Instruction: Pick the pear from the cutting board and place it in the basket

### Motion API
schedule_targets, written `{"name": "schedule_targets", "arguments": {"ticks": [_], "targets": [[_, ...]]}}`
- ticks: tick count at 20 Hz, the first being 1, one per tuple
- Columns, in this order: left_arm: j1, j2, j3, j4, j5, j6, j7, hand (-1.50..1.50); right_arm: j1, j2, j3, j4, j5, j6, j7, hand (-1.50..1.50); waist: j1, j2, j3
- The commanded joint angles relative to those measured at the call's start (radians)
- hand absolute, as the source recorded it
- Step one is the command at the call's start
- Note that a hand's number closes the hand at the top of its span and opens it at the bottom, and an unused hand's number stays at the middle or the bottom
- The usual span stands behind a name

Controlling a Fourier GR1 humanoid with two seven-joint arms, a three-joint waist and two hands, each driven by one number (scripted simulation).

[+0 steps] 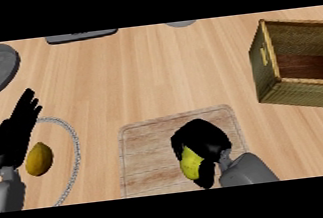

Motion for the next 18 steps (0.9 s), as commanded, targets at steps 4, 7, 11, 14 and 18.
{"name": "schedule_targets", "arguments": {"ticks": [4, 7, 11, 14, 18], "targets": [[0.004, 0.011, 0.015, 0.007, 0.009, -0.013, -0.017, 0.0, 0.377, 0.009, 0.088, -0.433, 0.026, -0.129, 0.233, 1.5, -0.004, 0.01, 0.0], [0.005, -0.004, 0.0, 0.004, -0.007, 0.002, -0.012, 0.0, 0.449, 0.009, 0.166, -0.63, -0.116, -0.209, 0.261, 1.5, -0.003, 0.01, 0.001], [0.015, 0.008, 0.001, 0.0, 0.009, -0.03, -0.012, 0.0, 0.554, 0.009, 0.29, -0.877, -0.114, -0.329, 0.28, 1.5, 0.018, 0.011, 0.001], [-0.011, 0.006, -0.006, -0.01, 0.003, -0.02, 0.011, 0.0, 0.603, 0.01, 0.35, -1.082, 0.004, -0.33, 0.375, 1.5, 0.023, 0.014, 0.0], [-0.029, 0.004, -0.005, -0.007, 0.014, -0.032, 0.019, 0.0, 0.609, 0.01, 0.443, -1.208, 0.144, -0.319, 0.53, 1.5, 0.04, 0.017, -0.001]]}}
